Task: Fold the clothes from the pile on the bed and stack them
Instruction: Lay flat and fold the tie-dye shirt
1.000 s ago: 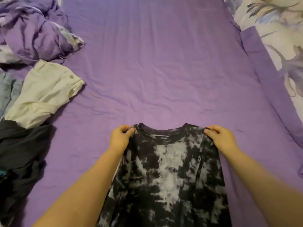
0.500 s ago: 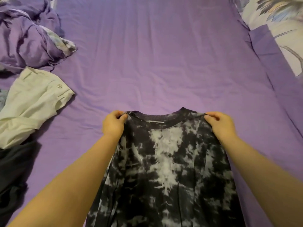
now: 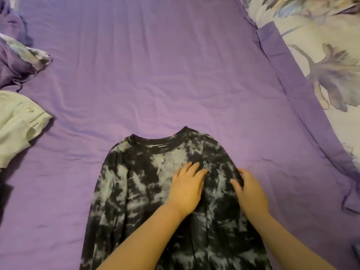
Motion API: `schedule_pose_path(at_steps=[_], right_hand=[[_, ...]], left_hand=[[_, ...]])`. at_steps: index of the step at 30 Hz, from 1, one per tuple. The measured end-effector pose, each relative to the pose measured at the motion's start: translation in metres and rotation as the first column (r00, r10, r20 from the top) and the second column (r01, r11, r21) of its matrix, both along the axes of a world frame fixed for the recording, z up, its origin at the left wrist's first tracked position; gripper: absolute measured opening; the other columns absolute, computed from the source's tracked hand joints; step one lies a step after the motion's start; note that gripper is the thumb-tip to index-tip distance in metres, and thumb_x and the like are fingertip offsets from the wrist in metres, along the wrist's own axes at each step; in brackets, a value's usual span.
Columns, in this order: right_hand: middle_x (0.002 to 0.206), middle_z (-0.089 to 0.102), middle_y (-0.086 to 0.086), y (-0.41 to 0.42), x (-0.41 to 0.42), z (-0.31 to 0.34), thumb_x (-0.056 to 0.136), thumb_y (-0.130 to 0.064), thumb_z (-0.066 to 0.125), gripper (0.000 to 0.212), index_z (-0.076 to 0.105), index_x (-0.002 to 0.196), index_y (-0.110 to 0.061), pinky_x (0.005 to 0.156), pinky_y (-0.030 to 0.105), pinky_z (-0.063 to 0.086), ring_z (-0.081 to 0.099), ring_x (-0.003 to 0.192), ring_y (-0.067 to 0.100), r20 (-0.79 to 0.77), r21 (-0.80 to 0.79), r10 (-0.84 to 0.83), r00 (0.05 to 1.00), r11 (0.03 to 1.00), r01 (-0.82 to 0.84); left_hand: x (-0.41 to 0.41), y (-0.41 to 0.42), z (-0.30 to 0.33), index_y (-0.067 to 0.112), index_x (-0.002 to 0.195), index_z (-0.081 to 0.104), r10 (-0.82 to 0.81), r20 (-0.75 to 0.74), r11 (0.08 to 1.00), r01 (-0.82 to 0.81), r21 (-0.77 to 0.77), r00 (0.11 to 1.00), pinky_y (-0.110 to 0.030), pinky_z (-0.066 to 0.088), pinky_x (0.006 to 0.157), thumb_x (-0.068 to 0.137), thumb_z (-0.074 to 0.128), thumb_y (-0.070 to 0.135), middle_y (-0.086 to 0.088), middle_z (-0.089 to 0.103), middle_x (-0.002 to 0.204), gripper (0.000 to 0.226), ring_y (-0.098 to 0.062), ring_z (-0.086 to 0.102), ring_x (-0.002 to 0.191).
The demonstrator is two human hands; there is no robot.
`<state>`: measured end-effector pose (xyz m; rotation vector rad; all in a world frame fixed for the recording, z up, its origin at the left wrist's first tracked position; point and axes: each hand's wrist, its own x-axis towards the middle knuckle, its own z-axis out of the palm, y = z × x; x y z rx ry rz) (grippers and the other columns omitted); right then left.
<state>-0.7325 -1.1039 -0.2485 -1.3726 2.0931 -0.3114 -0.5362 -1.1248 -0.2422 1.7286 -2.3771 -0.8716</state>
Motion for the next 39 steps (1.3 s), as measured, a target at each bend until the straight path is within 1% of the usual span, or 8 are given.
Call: schedule_pose_path(at_steps=[7, 13, 19, 26, 29, 31, 35, 39], right_hand=[[0.099, 0.059, 0.004, -0.028, -0.057, 0.012, 0.095, -0.028, 0.057, 0.043, 0.045, 0.133, -0.013, 0.08, 0.039, 0.043, 0.059, 0.101, 0.033, 0.103, -0.071, -0.117, 0.988, 0.99, 0.124], [0.14, 0.049, 0.0, 0.05, -0.055, 0.004, 0.09, -0.046, 0.057, 0.064, 0.036, 0.144, -0.019, 0.093, 0.037, 0.048, 0.052, 0.122, 0.022, 0.078, -0.014, -0.041, 0.996, 0.999, 0.042], [0.12, 0.063, 0.008, 0.063, -0.105, 0.002, 0.091, -0.032, 0.062, 0.054, 0.043, 0.139, -0.016, 0.076, 0.038, 0.048, 0.061, 0.103, 0.029, -0.005, -0.035, -0.08, 0.997, 0.996, 0.079], [0.118, 0.066, 0.008, 0.114, -0.11, 0.008, 0.087, -0.034, 0.068, 0.06, 0.045, 0.139, -0.014, 0.078, 0.038, 0.051, 0.064, 0.102, 0.029, 0.074, 0.088, -0.105, 0.992, 0.991, 0.098], [0.083, 0.069, 0.007, 0.126, -0.128, 0.007, 0.084, -0.033, 0.07, 0.021, 0.063, 0.09, -0.015, 0.065, 0.036, 0.048, 0.065, 0.08, 0.029, 0.066, 0.03, -0.192, 0.979, 0.981, 0.19], [0.065, 0.061, 0.001, 0.131, -0.142, 0.007, 0.082, -0.03, 0.073, 0.028, 0.049, 0.07, -0.021, 0.057, 0.032, 0.039, 0.059, 0.065, 0.026, 0.111, -0.006, -0.277, 0.954, 0.96, 0.28], [0.07, 0.062, -0.009, 0.144, -0.15, 0.004, 0.086, -0.018, 0.07, 0.017, 0.055, 0.081, -0.026, 0.058, 0.02, 0.037, 0.058, 0.067, 0.015, 0.252, -0.007, -0.253, 0.934, 0.965, 0.263], [0.078, 0.068, -0.007, 0.15, -0.154, -0.001, 0.084, -0.032, 0.069, 0.011, 0.06, 0.08, -0.029, 0.065, 0.022, 0.043, 0.064, 0.076, 0.014, 0.249, 0.017, -0.315, 0.916, 0.947, 0.321]], left_hand=[[-0.034, -0.04, -0.004, 0.029, 0.153, 0.006, -0.12, 0.248, 0.989, 0.095, 0.109, 0.961, -0.055, 0.002, 0.117, 0.103, 0.026, 0.044, -0.001, -0.004, 0.162, 0.056, -0.03, -0.008, 0.148], [-0.052, -0.069, -0.008, 0.035, 0.151, -0.009, -0.146, 0.404, 0.978, 0.071, 0.196, 0.903, -0.06, -0.001, 0.116, 0.095, 0.018, 0.064, 0.0, -0.018, 0.16, 0.068, -0.032, -0.017, 0.146], [-0.064, -0.085, -0.009, 0.036, 0.15, -0.012, -0.105, 0.458, 0.971, -0.009, 0.24, 0.882, -0.064, 0.002, 0.113, 0.095, 0.022, 0.064, -0.001, -0.022, 0.159, 0.071, -0.033, -0.018, 0.145], [-0.116, 0.017, -0.005, 0.025, 0.153, 0.01, -0.075, 0.265, 0.994, 0.093, -0.054, 0.961, -0.053, 0.002, 0.118, 0.098, 0.038, 0.045, -0.009, -0.001, 0.161, 0.065, -0.03, -0.003, 0.148], [-0.128, 0.056, -0.004, 0.016, 0.144, 0.039, -0.021, 0.114, 0.997, 0.029, -0.073, 0.993, -0.054, 0.019, 0.116, 0.096, 0.052, 0.029, -0.015, 0.03, 0.151, 0.052, -0.035, 0.021, 0.143], [-0.128, 0.066, -0.003, 0.011, 0.126, 0.059, 0.043, -0.003, 0.992, -0.043, -0.12, 0.999, -0.052, 0.032, 0.109, 0.094, 0.059, 0.025, -0.013, 0.051, 0.132, 0.035, -0.033, 0.04, 0.13], [-0.128, 0.068, 0.003, 0.019, 0.114, 0.069, -0.031, -0.036, 0.996, 0.028, -0.079, 0.999, -0.044, 0.029, 0.11, 0.099, 0.048, 0.03, 0.0, 0.058, 0.125, 0.028, -0.02, 0.044, 0.126], [-0.139, 0.049, 0.01, 0.017, 0.127, 0.061, -0.085, -0.038, 0.99, 0.08, -0.12, 0.996, -0.038, 0.035, 0.108, 0.1, 0.046, 0.016, -0.003, 0.051, 0.14, 0.032, -0.026, 0.043, 0.127]])
